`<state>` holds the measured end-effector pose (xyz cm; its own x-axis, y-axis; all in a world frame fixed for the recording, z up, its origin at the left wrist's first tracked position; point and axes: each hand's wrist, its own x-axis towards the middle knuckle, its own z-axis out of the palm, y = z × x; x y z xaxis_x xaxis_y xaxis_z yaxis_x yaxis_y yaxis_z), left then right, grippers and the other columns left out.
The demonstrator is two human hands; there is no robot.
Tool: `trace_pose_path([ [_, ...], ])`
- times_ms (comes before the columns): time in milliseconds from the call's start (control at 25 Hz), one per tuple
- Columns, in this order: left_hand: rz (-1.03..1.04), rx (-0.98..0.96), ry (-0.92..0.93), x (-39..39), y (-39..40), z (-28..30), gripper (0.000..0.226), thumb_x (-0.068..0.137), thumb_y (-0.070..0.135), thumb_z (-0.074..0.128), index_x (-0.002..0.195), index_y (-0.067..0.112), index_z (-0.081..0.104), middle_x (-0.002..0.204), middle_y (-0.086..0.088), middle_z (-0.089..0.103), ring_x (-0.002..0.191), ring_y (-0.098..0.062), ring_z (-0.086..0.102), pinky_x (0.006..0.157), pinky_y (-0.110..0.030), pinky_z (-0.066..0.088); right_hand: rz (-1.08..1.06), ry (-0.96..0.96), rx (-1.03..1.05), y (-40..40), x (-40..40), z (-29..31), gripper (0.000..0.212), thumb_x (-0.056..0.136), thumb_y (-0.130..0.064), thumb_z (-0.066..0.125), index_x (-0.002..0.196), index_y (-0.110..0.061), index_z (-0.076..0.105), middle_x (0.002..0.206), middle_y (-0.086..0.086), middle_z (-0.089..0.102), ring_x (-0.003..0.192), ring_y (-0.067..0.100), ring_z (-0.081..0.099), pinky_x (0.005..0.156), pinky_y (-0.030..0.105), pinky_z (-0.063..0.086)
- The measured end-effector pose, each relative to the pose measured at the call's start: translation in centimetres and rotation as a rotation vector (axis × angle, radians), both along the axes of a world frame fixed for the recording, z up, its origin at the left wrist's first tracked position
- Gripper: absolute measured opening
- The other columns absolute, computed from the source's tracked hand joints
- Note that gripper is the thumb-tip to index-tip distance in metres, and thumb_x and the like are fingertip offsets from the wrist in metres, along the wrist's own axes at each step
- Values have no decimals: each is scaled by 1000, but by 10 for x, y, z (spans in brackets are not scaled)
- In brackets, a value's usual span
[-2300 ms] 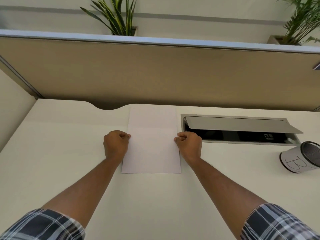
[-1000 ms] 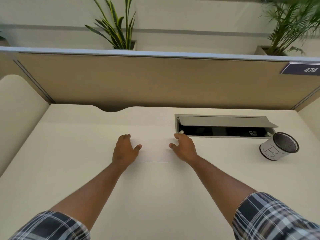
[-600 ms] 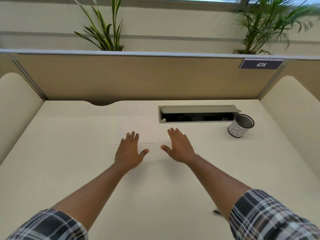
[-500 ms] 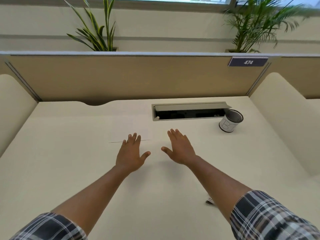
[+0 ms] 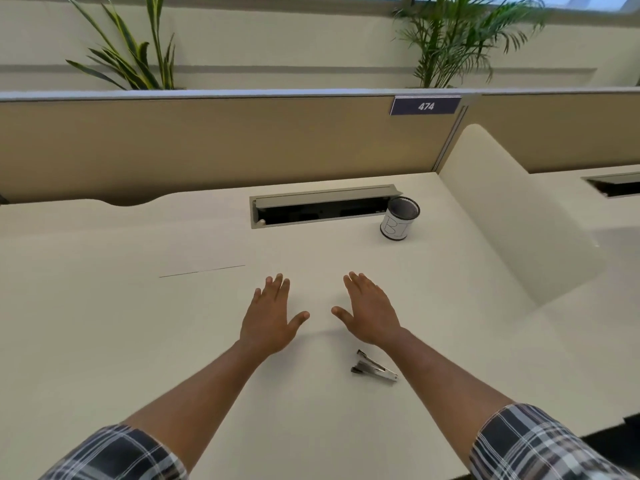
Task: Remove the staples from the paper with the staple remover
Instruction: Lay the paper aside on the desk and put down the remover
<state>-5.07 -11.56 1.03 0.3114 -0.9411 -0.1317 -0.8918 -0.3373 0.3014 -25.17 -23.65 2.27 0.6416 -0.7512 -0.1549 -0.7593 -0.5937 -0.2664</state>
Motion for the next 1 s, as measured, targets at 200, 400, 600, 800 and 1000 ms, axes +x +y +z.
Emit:
trace_pose_path([
  [200, -56, 16, 63, -40, -29, -24, 99, 88, 76, 16, 161, 11, 6, 170, -4, -1, 157, -22, -5, 126, -38, 0, -82, 9, 45, -21, -52, -17, 72, 100, -53, 50, 158, -16, 29, 165, 5, 29, 152, 26, 28, 119, 42, 32],
  [400, -85, 18, 66, -63, -48, -48, 103, 80, 75, 3, 161, 10, 6, 170, -4, -1, 157, -22, -3, 126, -38, 1, -126, 44, 15, -35, -80, -38, 63, 101, -47, 49, 154, -15, 36, 151, 5, 43, 135, 28, 44, 104, 41, 46],
  [600, -116, 16, 52, -68, -82, -63, 99, 84, 72, 7, 160, 9, 9, 170, -6, 0, 157, -25, -1, 126, -40, 4, -114, 20, -36, -51, -89, -51, 55, 101, -38, 54, 149, -13, 45, 143, 5, 52, 128, 29, 50, 96, 40, 50],
  [800, -113, -6, -30, -66, -107, -75, 87, 94, 68, 14, 161, 12, 8, 170, -3, -1, 157, -22, -5, 127, -42, 3, -28, -4, -182, -63, -96, -64, 51, 98, -37, 55, 144, -16, 53, 133, 2, 59, 115, 27, 58, 85, 37, 54],
  [1000, -93, -67, -73, -70, -110, -80, 79, 100, 62, 23, 161, 15, 6, 170, 0, -3, 156, -18, -8, 127, -43, 4, 14, -43, -287, -65, -99, -73, 48, 100, -40, 50, 145, -22, 54, 132, -1, 59, 114, 25, 55, 85, 37, 53],
])
